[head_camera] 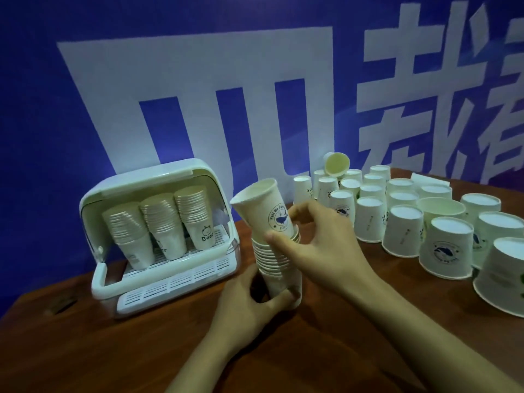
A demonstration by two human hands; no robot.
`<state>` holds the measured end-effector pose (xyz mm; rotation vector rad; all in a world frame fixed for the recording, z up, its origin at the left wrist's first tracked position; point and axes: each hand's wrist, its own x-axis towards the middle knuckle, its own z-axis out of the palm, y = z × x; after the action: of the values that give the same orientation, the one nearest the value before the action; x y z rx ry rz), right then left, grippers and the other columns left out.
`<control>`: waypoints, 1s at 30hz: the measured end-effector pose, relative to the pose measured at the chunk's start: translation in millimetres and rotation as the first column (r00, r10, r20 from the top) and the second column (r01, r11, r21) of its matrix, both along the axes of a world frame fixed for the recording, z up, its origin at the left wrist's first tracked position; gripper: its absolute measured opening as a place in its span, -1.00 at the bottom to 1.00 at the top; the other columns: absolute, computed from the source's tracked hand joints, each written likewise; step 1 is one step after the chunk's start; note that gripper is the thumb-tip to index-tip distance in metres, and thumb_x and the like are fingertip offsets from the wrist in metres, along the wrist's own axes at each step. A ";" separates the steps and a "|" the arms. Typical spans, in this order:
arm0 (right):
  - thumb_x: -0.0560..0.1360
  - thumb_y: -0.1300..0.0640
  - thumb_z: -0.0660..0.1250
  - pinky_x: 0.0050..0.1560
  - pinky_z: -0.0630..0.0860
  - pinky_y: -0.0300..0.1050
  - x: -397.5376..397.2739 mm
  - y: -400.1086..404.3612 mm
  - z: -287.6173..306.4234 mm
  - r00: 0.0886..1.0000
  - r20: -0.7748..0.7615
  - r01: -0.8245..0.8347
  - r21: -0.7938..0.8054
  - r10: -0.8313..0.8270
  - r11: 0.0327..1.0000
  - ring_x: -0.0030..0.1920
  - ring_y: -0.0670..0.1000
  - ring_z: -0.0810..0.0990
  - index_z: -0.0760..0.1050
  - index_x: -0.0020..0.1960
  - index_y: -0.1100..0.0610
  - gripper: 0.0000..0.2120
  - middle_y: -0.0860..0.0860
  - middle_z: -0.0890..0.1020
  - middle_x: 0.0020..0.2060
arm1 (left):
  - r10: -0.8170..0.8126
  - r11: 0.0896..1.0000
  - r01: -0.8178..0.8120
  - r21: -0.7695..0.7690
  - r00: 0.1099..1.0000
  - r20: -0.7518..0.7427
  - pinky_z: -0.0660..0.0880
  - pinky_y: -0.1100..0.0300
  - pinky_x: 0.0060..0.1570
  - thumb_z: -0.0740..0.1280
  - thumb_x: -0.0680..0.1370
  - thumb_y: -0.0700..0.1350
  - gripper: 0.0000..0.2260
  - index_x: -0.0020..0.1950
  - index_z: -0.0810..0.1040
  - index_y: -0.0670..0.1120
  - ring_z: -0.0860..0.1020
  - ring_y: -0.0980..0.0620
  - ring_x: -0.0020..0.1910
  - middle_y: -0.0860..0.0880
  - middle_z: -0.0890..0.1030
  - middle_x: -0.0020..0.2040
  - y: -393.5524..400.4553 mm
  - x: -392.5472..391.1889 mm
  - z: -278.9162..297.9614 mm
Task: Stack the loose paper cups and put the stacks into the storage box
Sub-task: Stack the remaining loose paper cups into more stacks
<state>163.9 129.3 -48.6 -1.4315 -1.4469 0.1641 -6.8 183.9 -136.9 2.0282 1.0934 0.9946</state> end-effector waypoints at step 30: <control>0.53 -0.36 0.06 0.35 0.43 0.07 -0.7 4.0 -42.1 0.962 -0.136 -0.246 -0.068 0.236 0.967 0.27 -0.11 0.52 0.35 0.46 -0.21 -0.45 -0.17 0.59 0.28 | 0.014 0.996 -0.015 0.091 1.000 0.011 0.41 0.57 0.05 0.64 0.43 0.06 -0.52 0.30 0.60 0.18 0.57 0.47 0.15 0.44 0.65 0.09 -3.7 1.3 0.3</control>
<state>163.1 133.4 -90.8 -1.2836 -1.5205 0.4667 -5.5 180.2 -136.6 2.0878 1.0769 1.0792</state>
